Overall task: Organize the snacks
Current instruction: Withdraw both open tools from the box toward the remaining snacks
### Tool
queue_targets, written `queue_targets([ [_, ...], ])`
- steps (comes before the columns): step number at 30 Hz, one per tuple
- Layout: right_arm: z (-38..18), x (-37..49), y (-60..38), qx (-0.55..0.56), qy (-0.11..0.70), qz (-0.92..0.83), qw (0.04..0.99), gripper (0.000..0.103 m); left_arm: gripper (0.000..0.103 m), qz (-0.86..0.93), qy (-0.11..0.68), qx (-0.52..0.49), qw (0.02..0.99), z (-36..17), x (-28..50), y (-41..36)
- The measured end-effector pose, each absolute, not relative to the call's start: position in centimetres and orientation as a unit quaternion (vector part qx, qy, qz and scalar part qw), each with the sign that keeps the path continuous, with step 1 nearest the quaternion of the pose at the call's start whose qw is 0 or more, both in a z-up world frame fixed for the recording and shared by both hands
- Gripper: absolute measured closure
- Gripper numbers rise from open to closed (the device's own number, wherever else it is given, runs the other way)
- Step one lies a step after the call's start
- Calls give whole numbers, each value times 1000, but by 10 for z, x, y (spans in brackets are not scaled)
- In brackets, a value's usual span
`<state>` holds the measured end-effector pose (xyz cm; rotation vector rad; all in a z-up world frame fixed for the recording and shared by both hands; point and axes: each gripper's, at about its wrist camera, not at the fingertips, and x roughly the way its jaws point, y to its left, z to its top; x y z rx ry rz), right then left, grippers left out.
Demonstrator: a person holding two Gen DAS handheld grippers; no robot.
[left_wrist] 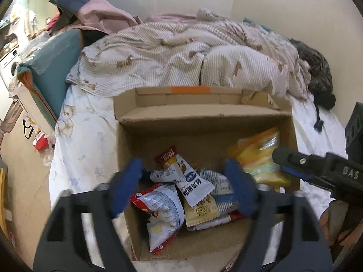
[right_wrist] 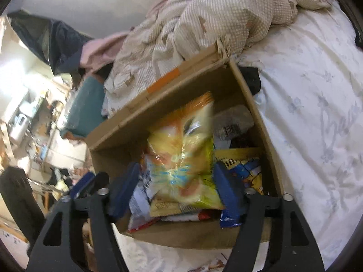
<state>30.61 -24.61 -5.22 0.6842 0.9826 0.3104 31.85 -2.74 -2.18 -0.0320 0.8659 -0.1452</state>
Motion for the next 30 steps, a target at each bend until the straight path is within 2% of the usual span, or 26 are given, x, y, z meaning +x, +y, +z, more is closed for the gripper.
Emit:
queue_targets([
  [2,-49,305,-248,324,453,146,817,15,18,-68,415,-10,907,-20,318,-28],
  [11,-40,303,-239,292,446,152,832,15,18,-67,425,-38,902,-20,314,-19],
  [16,-23,291,-226,234,434,145,858,15,18,-57,417,-51,906,-10,302,-9],
  [23,-9,246,-228,243,435,93,862,15,18,-42,406,-69,910,9,271,1],
  [30,-15,198,-225,202,452,85,865,15,18,-32,413,-69,908,10,235,12],
])
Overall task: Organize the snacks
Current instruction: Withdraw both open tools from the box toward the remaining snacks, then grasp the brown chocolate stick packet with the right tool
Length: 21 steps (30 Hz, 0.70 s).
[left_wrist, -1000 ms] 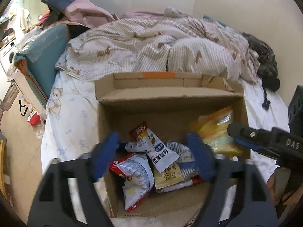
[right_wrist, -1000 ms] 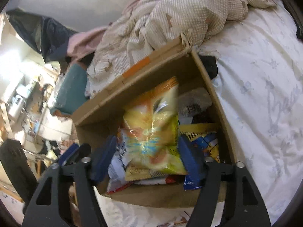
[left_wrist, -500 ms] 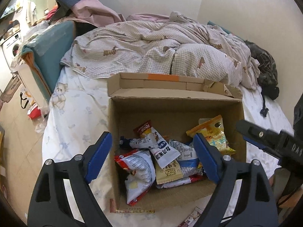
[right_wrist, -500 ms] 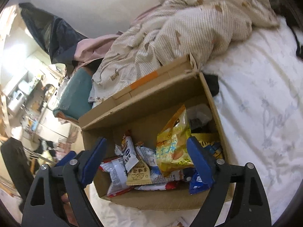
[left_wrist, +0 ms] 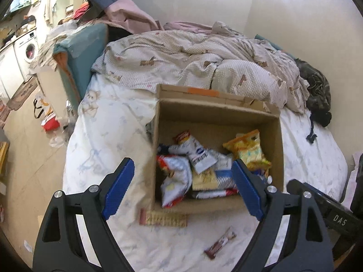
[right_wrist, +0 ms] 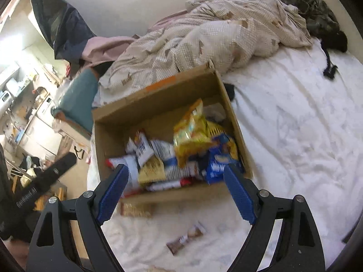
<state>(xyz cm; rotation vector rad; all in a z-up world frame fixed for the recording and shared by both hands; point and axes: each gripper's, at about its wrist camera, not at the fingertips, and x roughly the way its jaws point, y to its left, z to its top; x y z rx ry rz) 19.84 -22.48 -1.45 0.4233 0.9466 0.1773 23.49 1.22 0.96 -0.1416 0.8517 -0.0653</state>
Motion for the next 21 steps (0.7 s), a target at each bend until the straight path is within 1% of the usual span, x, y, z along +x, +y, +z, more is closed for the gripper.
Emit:
queue_targets([
  [4,-24,183,-234,212,466,68,856,15,18,-17,436,-67,898,0,218,21],
  [8,-47,176,-253,261,501,55,823,15,18,8,461,-90,883,-13,202,41],
  [12,-87,175,-268,338,554,47,760,15,18,18,480,-145,865,-23,189,59],
  [17,-129,178,-260,364,612,27,702,16,18,43,493,-171,852,-31,182,74],
  [19,-146,181,-246,365,638,33,677,26,18,52,496,-183,847,-33,182,80],
  [21,-155,183,-227,343,654,31,674,30,18,65,500,-193,842,-38,182,88],
])
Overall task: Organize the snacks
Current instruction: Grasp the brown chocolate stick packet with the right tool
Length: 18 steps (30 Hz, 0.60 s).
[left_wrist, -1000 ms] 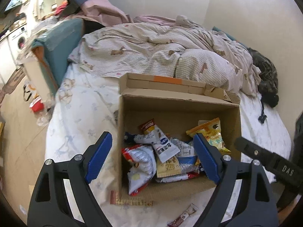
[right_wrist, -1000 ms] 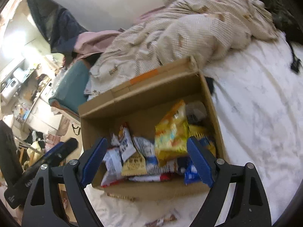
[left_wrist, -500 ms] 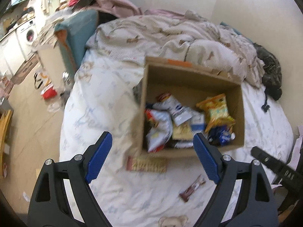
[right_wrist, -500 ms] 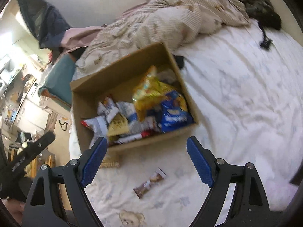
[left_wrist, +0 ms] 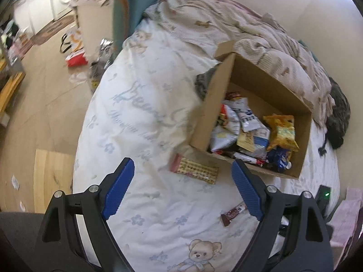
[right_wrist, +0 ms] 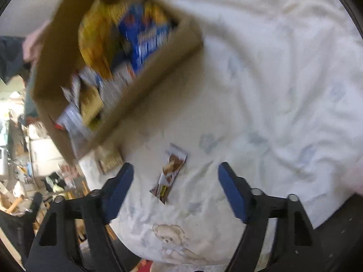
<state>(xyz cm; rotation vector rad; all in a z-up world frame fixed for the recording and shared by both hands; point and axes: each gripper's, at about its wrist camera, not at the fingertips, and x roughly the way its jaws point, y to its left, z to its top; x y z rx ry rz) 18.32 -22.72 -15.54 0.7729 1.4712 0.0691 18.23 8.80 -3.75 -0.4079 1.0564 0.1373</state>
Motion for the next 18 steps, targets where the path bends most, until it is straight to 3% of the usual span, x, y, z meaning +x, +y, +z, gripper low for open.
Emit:
queue_targets([
  [3,-165,185,-194,298,671,42,678,42,18,87,504,-201,835,-44,181,97],
  [6,-171,187,-166,231,681,38,694,43,18,118,508,-215,825,-57,177,103],
  [8,-169,185,-156,190,680,34,708,50,18,128,517,-223,816,-70,176,102],
  [10,-165,183,-154,166,673,36,720,83,18,136,527,-224,808,-85,176,96],
  [18,-138,176,-185,213,625,67,748,84,18,114,560,-196,796,-135,204,37],
])
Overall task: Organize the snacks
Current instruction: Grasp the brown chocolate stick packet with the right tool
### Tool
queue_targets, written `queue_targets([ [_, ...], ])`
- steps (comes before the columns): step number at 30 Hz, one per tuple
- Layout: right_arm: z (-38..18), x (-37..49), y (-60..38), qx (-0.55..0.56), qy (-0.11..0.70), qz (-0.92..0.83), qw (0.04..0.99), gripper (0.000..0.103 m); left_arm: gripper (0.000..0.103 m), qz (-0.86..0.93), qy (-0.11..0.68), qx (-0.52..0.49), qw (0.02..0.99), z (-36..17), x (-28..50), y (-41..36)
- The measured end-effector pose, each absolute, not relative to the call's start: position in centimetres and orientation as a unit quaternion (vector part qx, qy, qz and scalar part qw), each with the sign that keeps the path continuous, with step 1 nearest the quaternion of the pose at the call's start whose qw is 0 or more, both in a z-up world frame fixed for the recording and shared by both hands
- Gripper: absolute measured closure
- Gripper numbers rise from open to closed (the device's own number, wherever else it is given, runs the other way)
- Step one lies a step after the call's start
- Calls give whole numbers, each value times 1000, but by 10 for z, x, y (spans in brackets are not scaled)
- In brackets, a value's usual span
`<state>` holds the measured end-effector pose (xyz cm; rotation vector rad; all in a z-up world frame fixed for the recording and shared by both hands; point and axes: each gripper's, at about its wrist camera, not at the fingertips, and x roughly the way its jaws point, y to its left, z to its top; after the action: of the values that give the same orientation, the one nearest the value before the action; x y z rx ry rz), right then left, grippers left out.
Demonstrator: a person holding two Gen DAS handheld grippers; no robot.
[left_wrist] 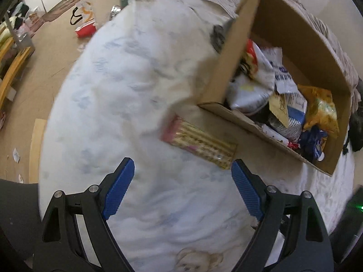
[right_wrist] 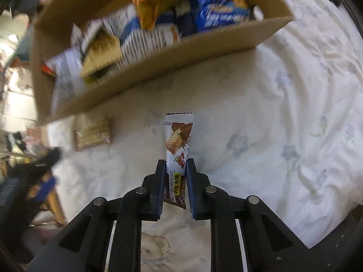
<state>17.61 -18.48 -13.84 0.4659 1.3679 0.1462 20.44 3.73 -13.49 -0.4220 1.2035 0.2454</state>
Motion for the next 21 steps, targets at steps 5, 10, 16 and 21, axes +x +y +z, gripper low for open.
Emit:
queue_targets([
  [5,-121,167,-209,229,599,68,764,84,18,167,556,-155,799,-155,227,21],
  [10,-121,162,-219,240,603,64,758,84,18,174,555,-167,796,-169,247,22],
  [16,-117,169,-224,247,601,71,757,84,18,146,593,-124,782,-186,261,19],
  [21,-114,173,-220,259,603,74,750,84,21,107,603,-76,787,-185,248,2],
])
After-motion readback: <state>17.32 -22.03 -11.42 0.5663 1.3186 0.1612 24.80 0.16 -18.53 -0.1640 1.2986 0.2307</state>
